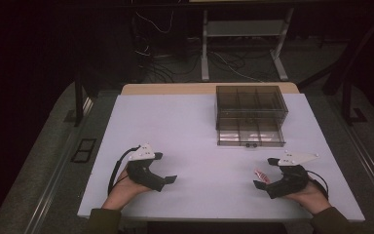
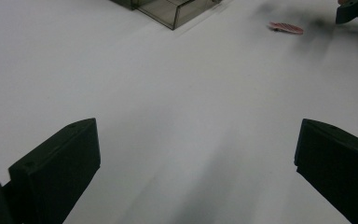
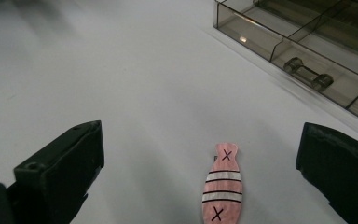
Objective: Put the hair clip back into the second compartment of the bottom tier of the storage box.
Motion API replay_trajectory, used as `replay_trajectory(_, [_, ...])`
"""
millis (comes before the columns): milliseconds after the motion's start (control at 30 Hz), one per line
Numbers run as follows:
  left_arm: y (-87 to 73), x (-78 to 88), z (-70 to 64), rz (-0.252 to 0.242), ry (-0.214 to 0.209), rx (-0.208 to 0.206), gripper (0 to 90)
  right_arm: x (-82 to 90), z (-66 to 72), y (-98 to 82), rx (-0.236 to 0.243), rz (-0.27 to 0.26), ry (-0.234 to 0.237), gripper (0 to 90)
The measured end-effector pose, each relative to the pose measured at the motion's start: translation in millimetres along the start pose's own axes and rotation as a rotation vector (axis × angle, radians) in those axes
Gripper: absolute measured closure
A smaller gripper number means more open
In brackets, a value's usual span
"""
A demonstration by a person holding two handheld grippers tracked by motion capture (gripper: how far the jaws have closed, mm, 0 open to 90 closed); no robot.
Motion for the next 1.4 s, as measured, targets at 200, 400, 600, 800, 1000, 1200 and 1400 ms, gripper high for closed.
replay_trajectory(200, [0.2,1.0,-1.7,-0.011,-0.003,0.009,0.0,3.1,1.0,1.7,-0.002,-0.01,0.012,0.3])
replay_trajectory(400, [-1.4,2.1,-1.1,-0.014,0.005,0.021,0.0,4.2,0.9,3.8,-0.007,-0.013,0.038,0.3])
replay_trajectory(600, [-3.3,2.9,-1.6,-0.011,-0.003,0.021,0.0,4.8,0.5,5.4,-0.005,-0.017,0.036,0.3])
replay_trajectory(800, [-1.8,4.3,-1.4,-0.022,0.001,0.029,0.0,8.9,-2.1,8.1,-0.003,-0.024,0.027,0.3])
replay_trajectory(1000, [-2.1,3.4,-2.7,-0.019,0.0,0.025,0.0,13.6,-5.9,10.6,0.006,-0.032,0.015,0.3])
replay_trajectory(1200, [-1.9,5.0,-2.7,-0.025,0.001,0.025,0.0,16.6,-10.3,12.4,0.005,-0.035,0.0,0.3])
replay_trajectory(1400, [-2.2,4.3,-3.9,-0.023,-0.01,0.026,0.0,17.7,-16.3,13.0,0.007,-0.022,-0.011,0.3])
Point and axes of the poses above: each handheld gripper's, and its own axes: x roughly backward along the jaws, y roughly out of its top, z roughly to its left, the point moved 8 cm from there along -x, roughly forward along the jaws, and after that the axes turned 5 degrees about -z, right-handed, at the moved point
